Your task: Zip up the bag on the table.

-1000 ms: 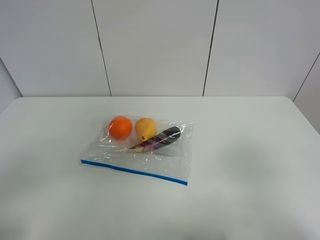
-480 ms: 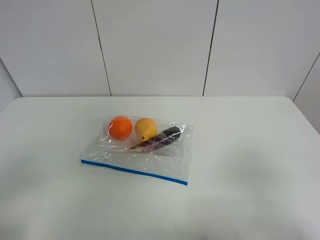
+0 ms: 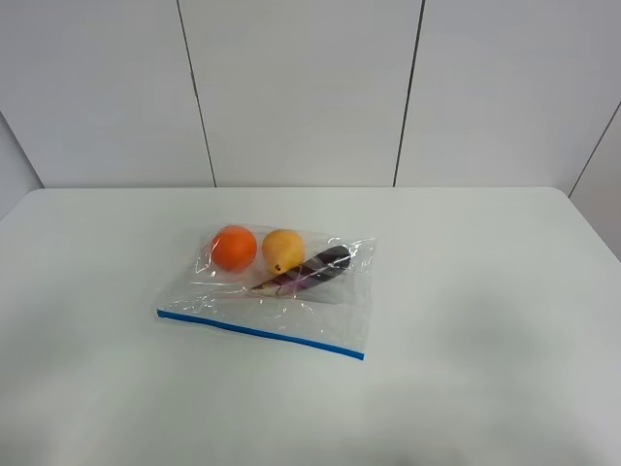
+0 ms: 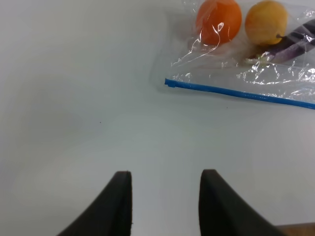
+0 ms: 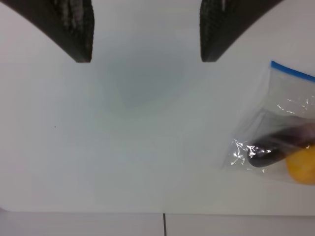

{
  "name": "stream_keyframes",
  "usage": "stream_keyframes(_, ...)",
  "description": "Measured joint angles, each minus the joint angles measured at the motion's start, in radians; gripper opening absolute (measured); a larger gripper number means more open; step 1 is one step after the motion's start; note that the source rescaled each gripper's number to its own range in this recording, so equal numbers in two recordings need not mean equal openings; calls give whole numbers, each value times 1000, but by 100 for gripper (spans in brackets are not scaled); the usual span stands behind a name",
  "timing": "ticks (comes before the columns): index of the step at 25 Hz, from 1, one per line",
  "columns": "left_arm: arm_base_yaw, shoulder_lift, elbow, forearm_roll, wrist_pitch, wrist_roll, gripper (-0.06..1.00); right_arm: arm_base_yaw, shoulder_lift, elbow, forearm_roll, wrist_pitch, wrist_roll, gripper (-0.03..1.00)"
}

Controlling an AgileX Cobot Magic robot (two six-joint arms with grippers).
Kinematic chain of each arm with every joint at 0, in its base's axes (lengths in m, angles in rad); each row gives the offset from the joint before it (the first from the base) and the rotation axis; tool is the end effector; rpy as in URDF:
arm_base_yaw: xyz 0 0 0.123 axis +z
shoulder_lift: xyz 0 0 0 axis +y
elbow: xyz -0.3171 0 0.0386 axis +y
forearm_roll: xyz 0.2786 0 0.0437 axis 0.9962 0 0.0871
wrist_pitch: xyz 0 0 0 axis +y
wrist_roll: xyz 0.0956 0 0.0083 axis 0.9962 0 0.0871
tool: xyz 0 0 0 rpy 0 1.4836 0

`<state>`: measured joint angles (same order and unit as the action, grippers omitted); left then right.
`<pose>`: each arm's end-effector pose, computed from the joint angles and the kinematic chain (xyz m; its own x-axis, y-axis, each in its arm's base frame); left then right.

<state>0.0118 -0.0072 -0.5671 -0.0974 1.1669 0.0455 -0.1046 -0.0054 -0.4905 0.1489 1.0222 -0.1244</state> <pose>-0.0234 -0.0089 0.3012 -0.4821 0.0014 -0.8761 0.0700 0.9969 -0.0369 -0.0054 0.0128 0.2908 -0.4174 -0.0024 -0.9087 -0.0300 0.9995 0.0112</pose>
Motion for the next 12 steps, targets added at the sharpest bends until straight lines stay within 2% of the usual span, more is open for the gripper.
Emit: stream_keyframes(12, 0, 0, 0, 0, 0, 0, 50, 0, 0, 0, 0, 0, 0, 75)
